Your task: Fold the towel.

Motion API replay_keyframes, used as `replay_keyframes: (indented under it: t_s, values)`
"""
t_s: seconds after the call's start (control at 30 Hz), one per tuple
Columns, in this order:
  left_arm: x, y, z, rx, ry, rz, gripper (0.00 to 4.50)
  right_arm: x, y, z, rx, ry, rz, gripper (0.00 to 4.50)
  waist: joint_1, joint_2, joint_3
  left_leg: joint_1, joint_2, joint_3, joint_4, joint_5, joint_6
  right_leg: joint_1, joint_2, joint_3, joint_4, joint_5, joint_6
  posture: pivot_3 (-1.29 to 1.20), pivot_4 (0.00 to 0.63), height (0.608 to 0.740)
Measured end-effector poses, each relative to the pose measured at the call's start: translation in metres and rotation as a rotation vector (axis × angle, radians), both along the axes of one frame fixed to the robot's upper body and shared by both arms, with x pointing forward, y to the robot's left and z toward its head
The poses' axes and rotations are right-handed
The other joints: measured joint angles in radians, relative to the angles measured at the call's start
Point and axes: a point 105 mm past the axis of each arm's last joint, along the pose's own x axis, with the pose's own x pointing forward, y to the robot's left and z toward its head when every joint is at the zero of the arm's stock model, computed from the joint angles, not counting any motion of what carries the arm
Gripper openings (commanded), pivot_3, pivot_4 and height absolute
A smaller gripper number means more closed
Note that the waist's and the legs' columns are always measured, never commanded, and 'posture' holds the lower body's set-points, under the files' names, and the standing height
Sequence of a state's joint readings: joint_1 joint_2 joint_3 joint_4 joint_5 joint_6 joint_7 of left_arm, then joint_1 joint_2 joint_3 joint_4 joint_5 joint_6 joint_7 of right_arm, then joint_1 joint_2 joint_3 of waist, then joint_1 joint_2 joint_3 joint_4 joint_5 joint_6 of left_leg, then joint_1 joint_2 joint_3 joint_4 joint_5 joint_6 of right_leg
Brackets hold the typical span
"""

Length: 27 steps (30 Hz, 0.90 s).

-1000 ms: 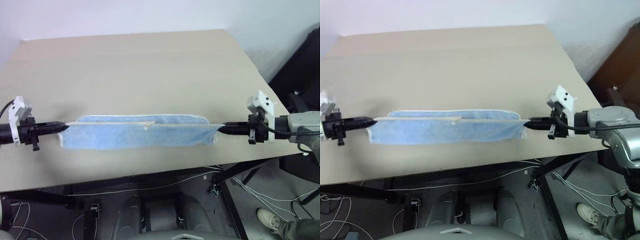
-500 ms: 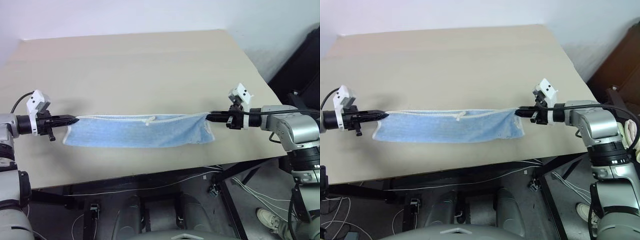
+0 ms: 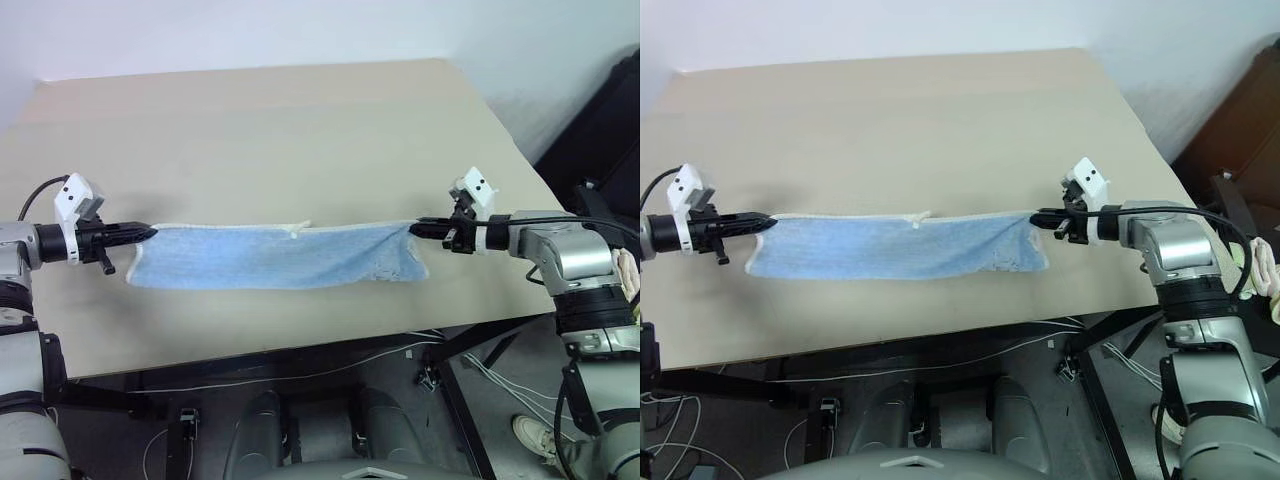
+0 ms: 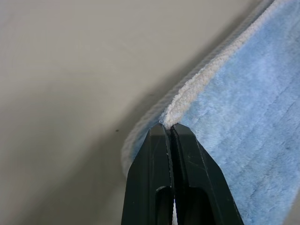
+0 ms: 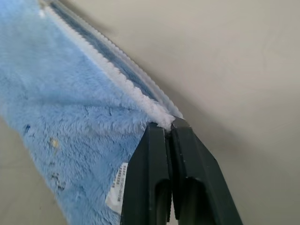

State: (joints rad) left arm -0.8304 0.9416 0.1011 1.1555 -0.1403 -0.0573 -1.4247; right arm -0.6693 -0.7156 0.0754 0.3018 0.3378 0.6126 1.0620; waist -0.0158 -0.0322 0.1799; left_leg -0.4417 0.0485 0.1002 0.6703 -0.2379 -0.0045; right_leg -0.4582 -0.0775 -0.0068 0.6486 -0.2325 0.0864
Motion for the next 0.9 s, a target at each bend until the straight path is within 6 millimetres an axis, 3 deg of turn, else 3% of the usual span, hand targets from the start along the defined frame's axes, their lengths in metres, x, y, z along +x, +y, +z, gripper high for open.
replay_keyframes:
  t_s: [0.3, 0.33, 0.37, 0.53, 0.63, 0.83, 0.9]
  values:
    - [0.0, 0.006, -0.005, -0.01, -0.034, 0.054, 3.86, -0.008, 0.007, 0.008, 0.021, 0.001, 0.072, 4.15, 0.002, 0.0, 0.0, 0.0, 0.0, 0.0, 0.0, 0.0, 0.0, 0.0, 0.0, 0.0, 0.0, 0.0, 0.0, 0.0, 0.15, 0.74]
    - [0.001, 0.007, -0.004, -0.007, -0.053, 0.06, 4.19, -0.009, 0.006, 0.009, 0.022, 0.003, 0.072, 4.46, 0.003, 0.0, 0.0, 0.0, 0.0, 0.0, 0.0, 0.0, 0.0, 0.0, 0.0, 0.0, 0.0, 0.0, 0.0, 0.0, 0.15, 0.74]
    - [0.002, 0.007, -0.002, -0.006, -0.071, 0.071, 4.48, -0.012, 0.004, 0.009, 0.024, 0.008, 0.073, 4.5, 0.004, 0.0, 0.0, 0.0, 0.0, 0.0, 0.0, 0.0, 0.0, 0.0, 0.0, 0.0, 0.0, 0.0, 0.0, 0.0, 0.15, 0.74]
    - [0.008, 0.01, 0.02, -0.064, -0.19, 0.115, 4.48, -0.026, -0.013, 0.009, 0.082, 0.086, 0.002, 4.5, 0.004, 0.0, 0.0, 0.0, 0.0, 0.0, 0.0, 0.0, 0.0, 0.001, -0.001, 0.0, 0.0, 0.0, 0.0, 0.0, 0.15, 0.74]
    - [0.004, -0.001, 0.037, -0.087, -0.241, 0.036, 4.48, -0.039, -0.024, 0.014, 0.175, 0.19, -0.06, 4.5, 0.004, 0.0, 0.0, 0.0, 0.0, 0.0, 0.0, 0.0, 0.0, 0.001, -0.001, 0.0, 0.0, 0.0, 0.0, 0.0, 0.15, 0.74]
    - [-0.012, -0.062, 0.031, -0.111, -0.249, -0.165, 4.48, -0.059, -0.031, 0.023, 0.5, 0.41, -0.165, 4.5, 0.004, 0.0, 0.0, 0.003, 0.001, -0.002, 0.0, 0.0, 0.0, 0.005, -0.001, 0.0, 0.001, 0.001, 0.0, 0.0, 0.15, 0.74]
    - [-0.016, -0.082, 0.031, -0.133, -0.265, -0.189, 4.48, -0.067, -0.031, 0.018, 0.581, 0.495, -0.192, 4.5, 0.004, 0.0, 0.0, 0.009, 0.001, -0.002, -0.001, 0.0, 0.0, 0.011, -0.001, 0.0, -0.001, 0.0, -0.001, 0.0, 0.15, 0.74]
